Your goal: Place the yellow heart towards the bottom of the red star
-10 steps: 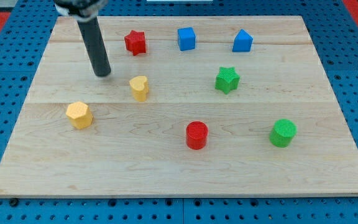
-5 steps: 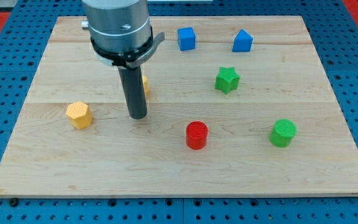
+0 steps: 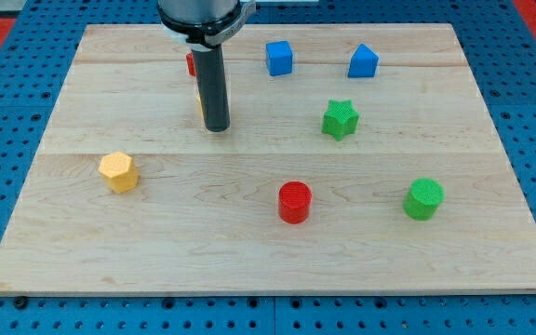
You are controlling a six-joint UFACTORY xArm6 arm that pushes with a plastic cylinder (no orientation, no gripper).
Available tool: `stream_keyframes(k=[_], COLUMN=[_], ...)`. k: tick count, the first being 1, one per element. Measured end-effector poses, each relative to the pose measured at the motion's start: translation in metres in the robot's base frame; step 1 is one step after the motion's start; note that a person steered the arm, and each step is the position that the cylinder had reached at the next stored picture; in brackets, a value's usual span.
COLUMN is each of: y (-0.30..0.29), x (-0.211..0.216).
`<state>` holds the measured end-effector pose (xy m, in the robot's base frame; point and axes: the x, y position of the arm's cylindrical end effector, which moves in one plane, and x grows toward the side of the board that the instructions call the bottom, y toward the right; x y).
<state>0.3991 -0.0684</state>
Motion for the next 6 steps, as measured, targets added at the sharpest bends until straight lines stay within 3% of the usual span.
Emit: stream_keyframes(k=[3,6], y=[0.037,-0.003], x=[-0.022,-0.032])
